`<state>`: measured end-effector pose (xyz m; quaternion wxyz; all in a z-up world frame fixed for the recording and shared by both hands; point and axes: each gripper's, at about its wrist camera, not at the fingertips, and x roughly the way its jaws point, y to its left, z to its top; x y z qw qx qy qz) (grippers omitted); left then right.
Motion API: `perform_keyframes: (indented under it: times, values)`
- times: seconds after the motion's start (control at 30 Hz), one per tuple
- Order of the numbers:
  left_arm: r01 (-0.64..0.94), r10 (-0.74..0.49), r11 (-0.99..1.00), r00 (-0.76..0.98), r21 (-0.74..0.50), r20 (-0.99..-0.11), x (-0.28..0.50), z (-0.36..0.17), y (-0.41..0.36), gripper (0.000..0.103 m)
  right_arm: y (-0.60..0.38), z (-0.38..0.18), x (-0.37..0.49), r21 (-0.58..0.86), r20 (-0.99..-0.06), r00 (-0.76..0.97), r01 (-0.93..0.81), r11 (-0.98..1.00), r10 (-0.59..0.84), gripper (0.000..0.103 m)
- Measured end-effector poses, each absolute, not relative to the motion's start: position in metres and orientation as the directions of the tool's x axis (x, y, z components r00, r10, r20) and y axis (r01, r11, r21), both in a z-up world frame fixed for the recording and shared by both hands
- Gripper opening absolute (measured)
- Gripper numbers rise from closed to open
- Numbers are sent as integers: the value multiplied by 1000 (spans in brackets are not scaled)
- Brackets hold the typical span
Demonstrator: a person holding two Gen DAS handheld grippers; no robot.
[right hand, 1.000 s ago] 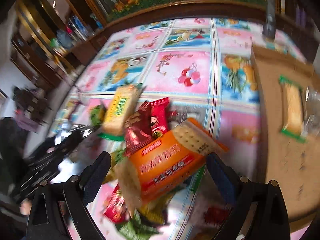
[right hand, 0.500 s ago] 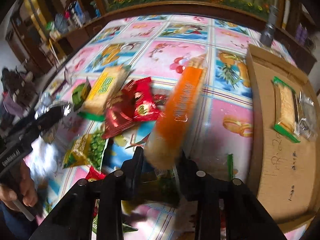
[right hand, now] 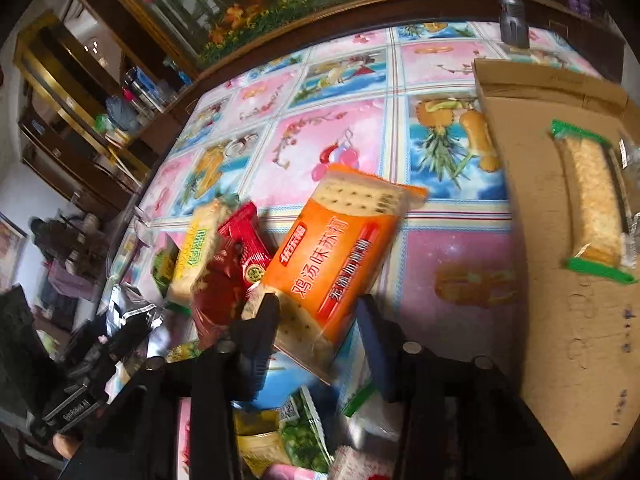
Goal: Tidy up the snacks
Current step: 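Lift the orange cracker pack with the right tool and carry it over the box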
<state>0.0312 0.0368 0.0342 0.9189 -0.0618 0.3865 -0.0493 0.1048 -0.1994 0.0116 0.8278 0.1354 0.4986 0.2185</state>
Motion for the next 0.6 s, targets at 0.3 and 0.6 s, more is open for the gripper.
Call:
perform_keyframes:
  times: [0.3, 0.6]
  values:
    - [25, -137, 986, 694, -167, -707, 33, 35, 41, 76, -193, 24, 112, 379, -801, 439, -155, 912, 407, 67]
    - [22, -136, 985, 701, -170, -700, 32, 36, 43, 76, -144, 18, 123, 107, -865, 472, -162, 981, 172, 67]
